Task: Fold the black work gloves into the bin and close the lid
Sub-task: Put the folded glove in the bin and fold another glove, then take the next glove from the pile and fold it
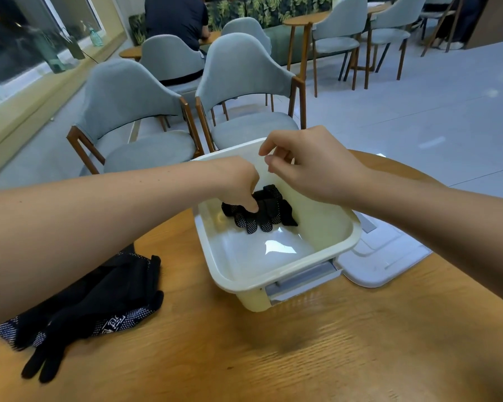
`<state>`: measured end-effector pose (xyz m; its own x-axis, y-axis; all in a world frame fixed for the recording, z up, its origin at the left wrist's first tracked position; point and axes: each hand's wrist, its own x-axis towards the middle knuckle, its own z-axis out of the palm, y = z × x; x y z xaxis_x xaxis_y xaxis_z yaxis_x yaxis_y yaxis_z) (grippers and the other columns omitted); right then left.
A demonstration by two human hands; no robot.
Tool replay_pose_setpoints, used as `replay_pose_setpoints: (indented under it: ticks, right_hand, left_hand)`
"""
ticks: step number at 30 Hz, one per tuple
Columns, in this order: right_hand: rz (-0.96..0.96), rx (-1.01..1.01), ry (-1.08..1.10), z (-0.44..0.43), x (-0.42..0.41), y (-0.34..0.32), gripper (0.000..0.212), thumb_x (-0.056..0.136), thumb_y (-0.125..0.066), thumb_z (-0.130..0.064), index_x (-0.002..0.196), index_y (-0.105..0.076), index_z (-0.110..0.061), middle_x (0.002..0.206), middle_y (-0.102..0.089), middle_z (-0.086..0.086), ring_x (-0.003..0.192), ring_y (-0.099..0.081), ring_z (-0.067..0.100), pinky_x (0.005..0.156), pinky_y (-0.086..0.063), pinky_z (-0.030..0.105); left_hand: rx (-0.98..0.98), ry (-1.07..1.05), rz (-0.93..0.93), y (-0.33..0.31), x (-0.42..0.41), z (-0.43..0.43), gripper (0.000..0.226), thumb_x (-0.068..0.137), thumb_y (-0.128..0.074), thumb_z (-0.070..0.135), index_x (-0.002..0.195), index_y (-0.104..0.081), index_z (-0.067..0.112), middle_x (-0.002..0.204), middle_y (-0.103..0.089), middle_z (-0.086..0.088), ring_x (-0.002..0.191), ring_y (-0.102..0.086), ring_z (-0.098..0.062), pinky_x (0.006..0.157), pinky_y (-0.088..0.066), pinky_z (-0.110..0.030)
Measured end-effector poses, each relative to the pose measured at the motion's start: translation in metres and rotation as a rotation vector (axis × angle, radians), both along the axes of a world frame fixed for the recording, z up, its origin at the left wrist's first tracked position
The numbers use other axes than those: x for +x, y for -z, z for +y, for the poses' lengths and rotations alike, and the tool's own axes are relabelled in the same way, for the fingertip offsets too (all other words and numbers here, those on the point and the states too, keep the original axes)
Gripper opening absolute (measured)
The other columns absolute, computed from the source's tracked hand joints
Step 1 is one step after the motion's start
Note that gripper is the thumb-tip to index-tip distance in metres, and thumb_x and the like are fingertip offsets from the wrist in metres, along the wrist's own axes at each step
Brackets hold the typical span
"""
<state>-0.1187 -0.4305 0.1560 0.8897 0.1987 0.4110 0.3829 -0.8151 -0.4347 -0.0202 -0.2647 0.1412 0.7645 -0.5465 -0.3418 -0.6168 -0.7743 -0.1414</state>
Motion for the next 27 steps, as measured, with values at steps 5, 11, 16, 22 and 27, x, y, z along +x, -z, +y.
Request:
replay_pose_setpoints:
  ticks: [5, 11, 16, 22, 27]
  right_hand:
    - [-0.035, -0.004, -0.012, 0.008, -0.009, -0.011, 0.017, 0.107, -0.061, -0.028, 0.117, -0.074, -0.026, 0.091, -0.076, -0.009, 0.084, -0.070, 0.007, 0.081, -0.061, 0.035]
    - [-0.049, -0.045, -0.068, 0.037, -0.027, -0.027, 0.014, 0.106, -0.062, -0.029, 0.112, -0.074, -0.026, 0.091, -0.076, -0.011, 0.085, -0.070, 0.006, 0.082, -0.062, 0.038]
    - [-0.051, -0.084, -0.124, 0.077, -0.041, -0.035, 0.015, 0.105, -0.064, -0.031, 0.113, -0.075, -0.026, 0.093, -0.076, -0.012, 0.087, -0.071, 0.006, 0.083, -0.063, 0.038]
    - [-0.035, -0.155, -0.173, 0.126, -0.065, -0.031, 0.017, 0.106, -0.063, -0.034, 0.115, -0.076, -0.027, 0.099, -0.076, -0.011, 0.081, -0.064, -0.002, 0.075, -0.045, 0.002]
    - [0.007, -0.120, -0.250, 0.161, -0.091, -0.007, 0.019, 0.106, -0.063, -0.034, 0.117, -0.077, -0.026, 0.102, -0.076, -0.011, 0.093, -0.067, 0.004, 0.080, -0.055, 0.020]
  left_hand:
    - [-0.114, 0.023, -0.080, -0.018, -0.009, 0.024, 0.026, 0.097, -0.071, 0.048, 0.093, -0.064, 0.023, 0.088, -0.066, 0.001, 0.080, -0.060, -0.019, 0.066, -0.047, -0.031]
    - [-0.316, -0.026, -0.213, -0.051, -0.033, 0.071, 0.022, 0.097, -0.069, 0.034, 0.081, -0.057, 0.026, 0.080, -0.062, 0.002, 0.077, -0.058, -0.020, 0.065, -0.046, -0.035]
    - [-0.409, -0.121, -0.275, -0.063, -0.059, 0.129, 0.016, 0.099, -0.068, 0.033, 0.089, -0.063, 0.021, 0.082, -0.064, 0.002, 0.080, -0.060, -0.017, 0.063, -0.048, -0.035]
    - [-0.422, -0.259, -0.249, -0.048, -0.093, 0.196, 0.016, 0.098, -0.070, 0.033, 0.088, -0.064, 0.023, 0.086, -0.067, 0.004, 0.084, -0.063, -0.017, 0.062, -0.044, -0.032]
    - [-0.472, -0.370, -0.174, -0.010, -0.119, 0.228, 0.012, 0.092, -0.075, 0.036, 0.087, -0.065, 0.031, 0.087, -0.072, 0.007, 0.084, -0.066, -0.014, 0.073, -0.056, -0.037]
